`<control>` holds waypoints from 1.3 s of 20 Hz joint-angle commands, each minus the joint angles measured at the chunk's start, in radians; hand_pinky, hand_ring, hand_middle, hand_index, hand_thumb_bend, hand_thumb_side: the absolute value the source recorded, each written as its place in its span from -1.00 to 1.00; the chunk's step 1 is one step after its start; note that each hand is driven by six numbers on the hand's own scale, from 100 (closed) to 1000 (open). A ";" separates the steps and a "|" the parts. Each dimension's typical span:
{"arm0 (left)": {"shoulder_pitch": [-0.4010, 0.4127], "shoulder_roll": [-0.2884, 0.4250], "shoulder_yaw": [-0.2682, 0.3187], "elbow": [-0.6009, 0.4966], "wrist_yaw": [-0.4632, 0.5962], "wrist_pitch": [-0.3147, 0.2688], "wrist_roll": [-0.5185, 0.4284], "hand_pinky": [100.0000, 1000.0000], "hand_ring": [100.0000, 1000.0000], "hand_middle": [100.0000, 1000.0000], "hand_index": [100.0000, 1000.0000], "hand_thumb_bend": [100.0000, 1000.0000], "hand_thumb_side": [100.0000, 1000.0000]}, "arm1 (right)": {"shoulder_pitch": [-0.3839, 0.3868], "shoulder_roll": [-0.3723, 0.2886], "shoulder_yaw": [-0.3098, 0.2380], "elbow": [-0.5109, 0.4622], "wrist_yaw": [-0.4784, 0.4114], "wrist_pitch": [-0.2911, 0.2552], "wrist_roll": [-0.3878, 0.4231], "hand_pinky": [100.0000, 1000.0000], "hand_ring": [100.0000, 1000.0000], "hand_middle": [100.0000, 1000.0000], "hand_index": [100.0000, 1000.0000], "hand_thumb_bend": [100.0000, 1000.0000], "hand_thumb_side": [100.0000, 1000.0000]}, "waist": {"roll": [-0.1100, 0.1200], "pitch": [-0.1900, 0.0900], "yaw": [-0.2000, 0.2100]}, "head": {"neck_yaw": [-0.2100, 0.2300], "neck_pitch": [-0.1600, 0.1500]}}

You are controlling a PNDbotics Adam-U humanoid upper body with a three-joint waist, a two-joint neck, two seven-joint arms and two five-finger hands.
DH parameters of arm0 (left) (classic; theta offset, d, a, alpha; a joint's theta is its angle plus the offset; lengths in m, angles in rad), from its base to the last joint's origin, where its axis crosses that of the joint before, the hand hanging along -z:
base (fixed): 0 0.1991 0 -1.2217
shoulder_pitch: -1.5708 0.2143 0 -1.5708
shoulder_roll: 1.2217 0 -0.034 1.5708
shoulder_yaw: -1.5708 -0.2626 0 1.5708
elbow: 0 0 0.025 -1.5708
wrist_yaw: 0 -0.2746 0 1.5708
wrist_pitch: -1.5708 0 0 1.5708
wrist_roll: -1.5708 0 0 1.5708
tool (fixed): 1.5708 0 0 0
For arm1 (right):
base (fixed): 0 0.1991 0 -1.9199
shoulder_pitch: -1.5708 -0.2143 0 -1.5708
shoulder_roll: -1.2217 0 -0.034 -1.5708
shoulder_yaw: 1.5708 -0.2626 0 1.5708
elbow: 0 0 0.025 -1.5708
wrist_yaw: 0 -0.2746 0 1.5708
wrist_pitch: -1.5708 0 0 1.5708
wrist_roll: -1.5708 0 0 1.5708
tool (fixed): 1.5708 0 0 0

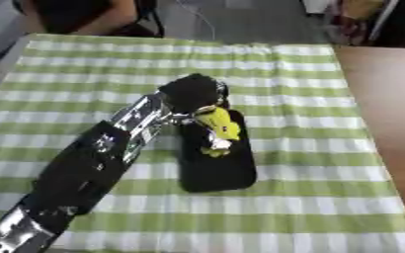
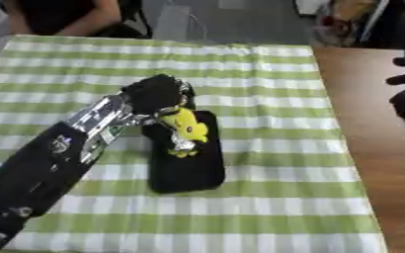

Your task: Pick up objects on the table and place them in the box.

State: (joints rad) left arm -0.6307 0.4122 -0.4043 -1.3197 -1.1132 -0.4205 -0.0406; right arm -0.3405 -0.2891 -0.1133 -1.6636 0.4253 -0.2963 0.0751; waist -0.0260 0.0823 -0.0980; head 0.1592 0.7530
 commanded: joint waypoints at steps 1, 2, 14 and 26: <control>-0.010 0.017 0.015 -0.018 0.008 -0.003 0.003 -0.86 -0.69 -0.43 -0.20 -0.03 0.86 | -0.014 -0.015 -0.003 -0.013 -0.005 -0.001 0.001 -0.12 0.27 0.52 0.84 0.24 1.00 | -0.001 -0.010 0.001 | 0.008 -0.007; -0.009 0.016 0.016 -0.019 0.011 -0.003 0.006 -0.80 -0.61 -0.37 -0.15 -0.04 0.89 | -0.014 -0.015 -0.003 -0.013 -0.005 -0.001 0.001 -0.12 0.27 0.52 0.84 0.24 1.00 | -0.001 -0.009 0.001 | 0.008 -0.007; -0.004 0.010 0.019 -0.021 0.036 0.001 0.079 0.00 -0.02 0.17 0.29 -0.10 1.00 | -0.015 -0.015 -0.003 -0.014 -0.006 -0.001 0.000 -0.12 0.27 0.52 0.84 0.24 1.00 | -0.002 -0.007 0.000 | 0.010 -0.009; -0.005 0.012 0.012 -0.027 0.033 0.007 0.089 0.12 0.02 0.20 0.31 -0.08 1.00 | -0.015 -0.015 -0.003 -0.013 -0.006 -0.001 0.000 -0.12 0.27 0.52 0.84 0.24 1.00 | -0.003 -0.007 0.001 | 0.011 -0.010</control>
State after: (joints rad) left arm -0.6248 0.4111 -0.4002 -1.3257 -1.0826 -0.4170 0.0462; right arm -0.3405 -0.2891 -0.1134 -1.6636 0.4239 -0.2963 0.0750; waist -0.0276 0.0862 -0.0977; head 0.1644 0.7529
